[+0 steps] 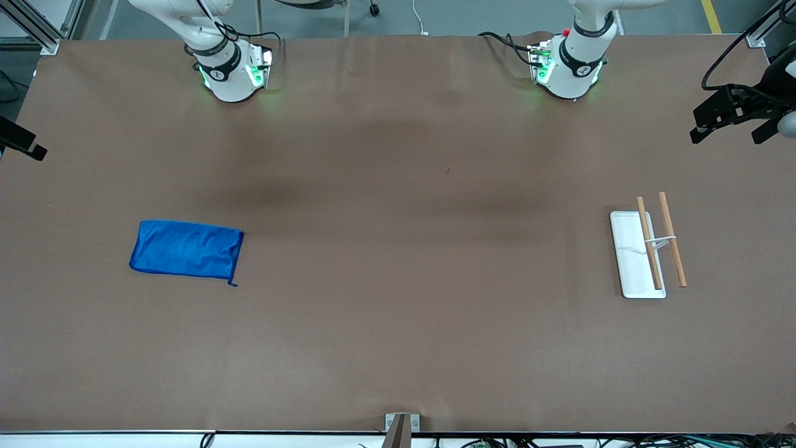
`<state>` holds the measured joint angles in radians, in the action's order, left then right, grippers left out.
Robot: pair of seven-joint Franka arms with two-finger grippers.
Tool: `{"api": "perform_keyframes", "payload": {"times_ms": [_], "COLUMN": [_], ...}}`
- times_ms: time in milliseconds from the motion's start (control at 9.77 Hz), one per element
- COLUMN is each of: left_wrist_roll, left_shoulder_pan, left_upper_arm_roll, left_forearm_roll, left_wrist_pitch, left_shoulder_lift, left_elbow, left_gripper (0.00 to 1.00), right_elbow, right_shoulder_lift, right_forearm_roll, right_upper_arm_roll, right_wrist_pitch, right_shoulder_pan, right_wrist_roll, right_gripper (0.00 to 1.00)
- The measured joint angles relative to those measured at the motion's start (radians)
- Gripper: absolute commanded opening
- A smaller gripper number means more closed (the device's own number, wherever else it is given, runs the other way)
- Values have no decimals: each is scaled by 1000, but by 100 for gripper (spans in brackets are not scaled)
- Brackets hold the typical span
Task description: Right arm passes towel to left arm to hang
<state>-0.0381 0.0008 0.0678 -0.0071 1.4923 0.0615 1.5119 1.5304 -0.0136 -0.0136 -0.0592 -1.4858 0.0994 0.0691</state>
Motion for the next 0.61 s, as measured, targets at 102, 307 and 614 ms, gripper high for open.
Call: {"api": "perform_keyframes", "payload": {"times_ms": [102,307,614], "left_wrist_roll": [0,0,-3], "left_shoulder_pan": [0,-1,-2], "left_upper_arm_roll": [0,0,14], "left_forearm_roll": [0,0,0], "left_wrist_pitch": [0,1,1], "left_shoulder_lift": [-2,-7,-46], "left_elbow": [0,0,-59], "left_gripper": [99,99,99], "right_elbow": [14,113,292], "right_shoulder_lift": [28,100,203], "right_forearm_roll": [0,0,36], "right_upper_arm_roll": [0,1,1], "right_wrist_pitch": [-19,-161,-416], "right_shoulder_pan": [-1,-3,-8], "right_wrist_roll": [-19,-70,-85], "right_gripper": [100,100,100]}}
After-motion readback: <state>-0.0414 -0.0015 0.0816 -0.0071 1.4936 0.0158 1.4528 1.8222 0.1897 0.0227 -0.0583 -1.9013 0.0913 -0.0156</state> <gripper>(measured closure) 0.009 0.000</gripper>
